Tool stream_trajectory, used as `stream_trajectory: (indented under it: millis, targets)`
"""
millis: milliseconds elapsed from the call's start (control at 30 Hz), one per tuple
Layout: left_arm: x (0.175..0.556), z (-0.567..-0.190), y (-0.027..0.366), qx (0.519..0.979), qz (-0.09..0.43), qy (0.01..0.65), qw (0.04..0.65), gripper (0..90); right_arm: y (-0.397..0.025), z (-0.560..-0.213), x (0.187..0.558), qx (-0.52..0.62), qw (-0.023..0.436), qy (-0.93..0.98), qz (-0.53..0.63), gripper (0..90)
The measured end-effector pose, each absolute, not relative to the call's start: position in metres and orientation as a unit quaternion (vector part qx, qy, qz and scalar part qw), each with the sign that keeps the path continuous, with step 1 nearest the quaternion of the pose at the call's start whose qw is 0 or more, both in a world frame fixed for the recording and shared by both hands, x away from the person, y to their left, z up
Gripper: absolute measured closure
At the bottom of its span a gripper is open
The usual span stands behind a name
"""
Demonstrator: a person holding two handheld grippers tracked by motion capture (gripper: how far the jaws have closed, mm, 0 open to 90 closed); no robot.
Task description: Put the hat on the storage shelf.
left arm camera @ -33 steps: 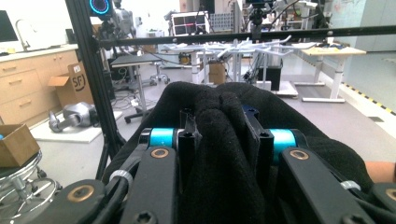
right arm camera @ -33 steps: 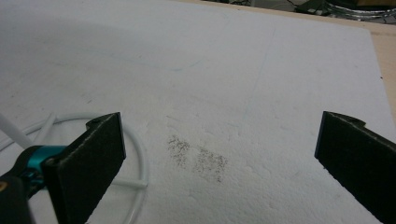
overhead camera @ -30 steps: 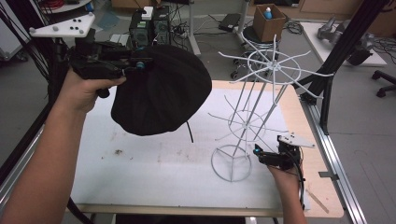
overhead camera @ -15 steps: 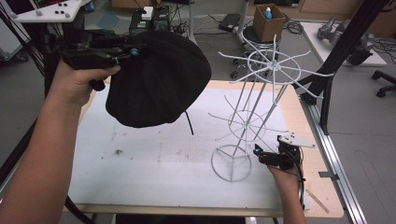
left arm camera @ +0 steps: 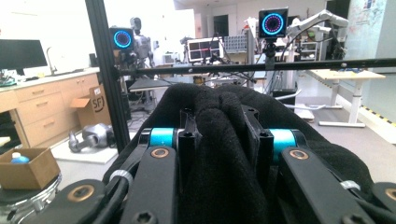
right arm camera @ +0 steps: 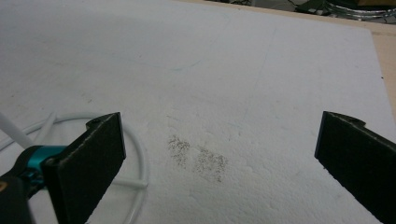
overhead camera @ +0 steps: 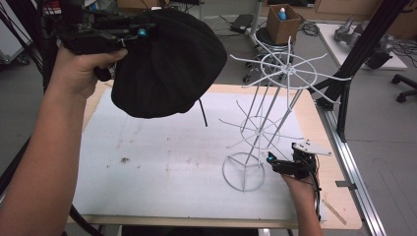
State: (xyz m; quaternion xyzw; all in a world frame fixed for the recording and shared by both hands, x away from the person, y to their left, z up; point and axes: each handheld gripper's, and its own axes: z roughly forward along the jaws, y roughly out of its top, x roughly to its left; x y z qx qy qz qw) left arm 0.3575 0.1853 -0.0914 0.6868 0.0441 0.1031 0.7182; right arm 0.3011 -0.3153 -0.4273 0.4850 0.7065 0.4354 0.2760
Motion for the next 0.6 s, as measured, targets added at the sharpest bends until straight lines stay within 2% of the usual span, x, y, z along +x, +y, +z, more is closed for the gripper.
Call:
stream_trajectory:
  millis: [300, 600]
  targets:
    - [0.365, -0.073, 0.162, 0.677, 0.100, 0.039, 0.728, 71.7, -0.316, -0.427, 0.301, 0.483, 0.277, 0.707, 0.436, 0.8]
    - [0.369, -0.081, 0.132, 0.712, 0.109, 0.035, 0.692, 71.6, -0.317, -0.426, 0.300, 0.483, 0.277, 0.705, 0.438, 0.8]
